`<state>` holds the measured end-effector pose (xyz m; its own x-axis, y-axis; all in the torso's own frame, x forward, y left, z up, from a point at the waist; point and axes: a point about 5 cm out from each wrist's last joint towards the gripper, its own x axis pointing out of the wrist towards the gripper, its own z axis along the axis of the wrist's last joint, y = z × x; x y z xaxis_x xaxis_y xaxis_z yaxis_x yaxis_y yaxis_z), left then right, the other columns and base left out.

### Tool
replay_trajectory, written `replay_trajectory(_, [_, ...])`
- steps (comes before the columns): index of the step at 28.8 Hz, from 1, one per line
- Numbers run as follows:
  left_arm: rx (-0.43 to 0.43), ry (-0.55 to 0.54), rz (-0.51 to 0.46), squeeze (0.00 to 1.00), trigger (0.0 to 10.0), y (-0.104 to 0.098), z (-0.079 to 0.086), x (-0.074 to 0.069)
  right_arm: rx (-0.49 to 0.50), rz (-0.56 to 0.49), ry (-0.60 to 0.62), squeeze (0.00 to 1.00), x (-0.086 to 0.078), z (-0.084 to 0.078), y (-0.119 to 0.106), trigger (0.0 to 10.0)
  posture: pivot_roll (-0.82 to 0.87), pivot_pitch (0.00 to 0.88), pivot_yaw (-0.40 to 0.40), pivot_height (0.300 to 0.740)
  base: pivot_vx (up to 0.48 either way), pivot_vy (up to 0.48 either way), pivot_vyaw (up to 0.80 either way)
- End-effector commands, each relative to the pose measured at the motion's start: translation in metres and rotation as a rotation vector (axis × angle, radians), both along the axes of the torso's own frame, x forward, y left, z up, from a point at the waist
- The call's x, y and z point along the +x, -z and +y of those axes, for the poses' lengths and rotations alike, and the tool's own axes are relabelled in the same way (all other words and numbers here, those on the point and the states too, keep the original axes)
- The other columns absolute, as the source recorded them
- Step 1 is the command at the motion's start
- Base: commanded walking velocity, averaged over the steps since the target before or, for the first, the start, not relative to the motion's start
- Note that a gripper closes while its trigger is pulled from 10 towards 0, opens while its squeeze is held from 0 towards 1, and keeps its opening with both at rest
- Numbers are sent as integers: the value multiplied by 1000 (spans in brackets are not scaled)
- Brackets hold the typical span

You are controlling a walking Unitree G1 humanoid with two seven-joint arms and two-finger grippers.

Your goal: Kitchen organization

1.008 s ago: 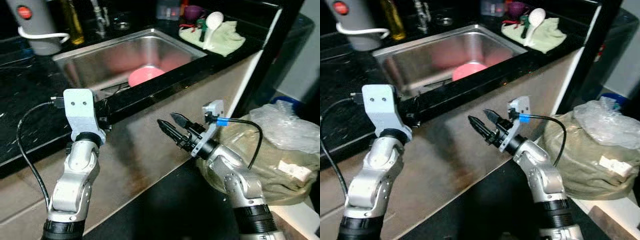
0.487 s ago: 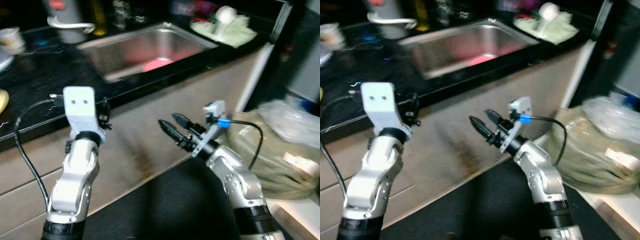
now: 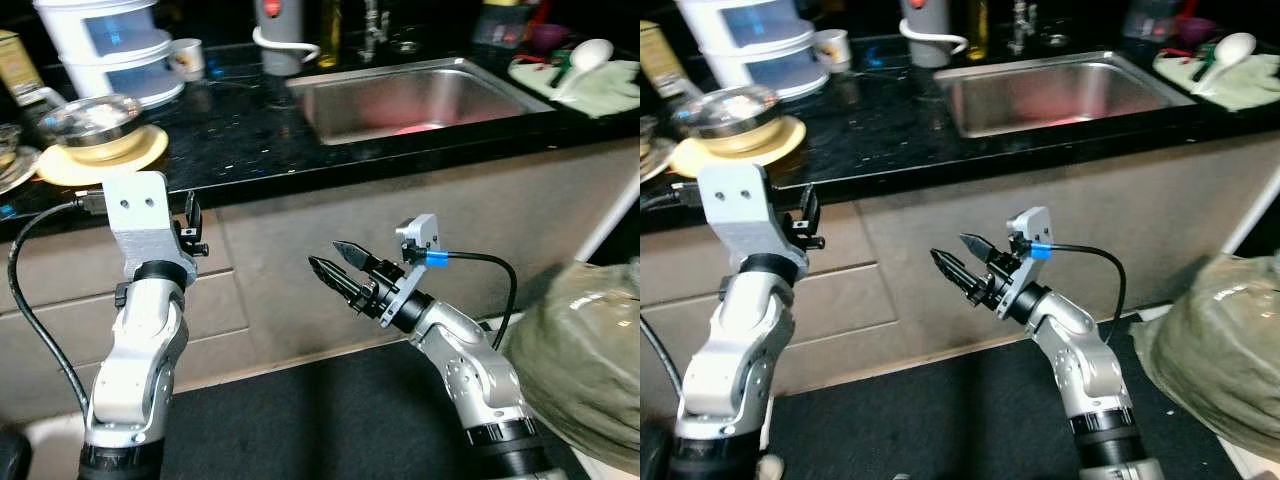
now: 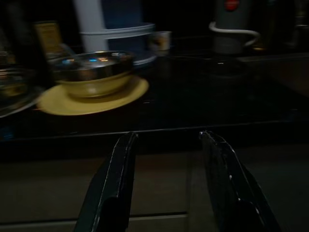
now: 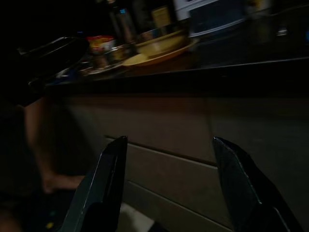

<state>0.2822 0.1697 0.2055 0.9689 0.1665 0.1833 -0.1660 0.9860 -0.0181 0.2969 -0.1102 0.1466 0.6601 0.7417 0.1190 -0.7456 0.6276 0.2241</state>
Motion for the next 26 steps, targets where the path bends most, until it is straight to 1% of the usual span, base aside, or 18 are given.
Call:
replay_trajectory(1, [0, -11, 11, 0, 10000, 1, 1, 1, -6, -7, 0, 0, 1, 0, 0, 10000, -21, 32, 19, 740, 0, 0, 794])
replay_trajectory(19, [-11, -16, 15, 0, 10000, 1, 1, 1, -26, -11, -11, 0, 0, 1, 2, 10000, -24, 34, 17, 740, 0, 0, 795])
replay_trajectory(22, [-4, -9, 19, 0, 10000, 2, 2, 2, -44, -5, 13, 0, 2, 0, 4, 10000, -23, 31, 16, 740, 0, 0, 152])
replay_trajectory(26, [15, -2, 17, 0, 10000, 1, 3, 3, -29, 2, 50, 0, 6, -4, 3, 10000, -22, 27, 15, 740, 0, 0, 0])
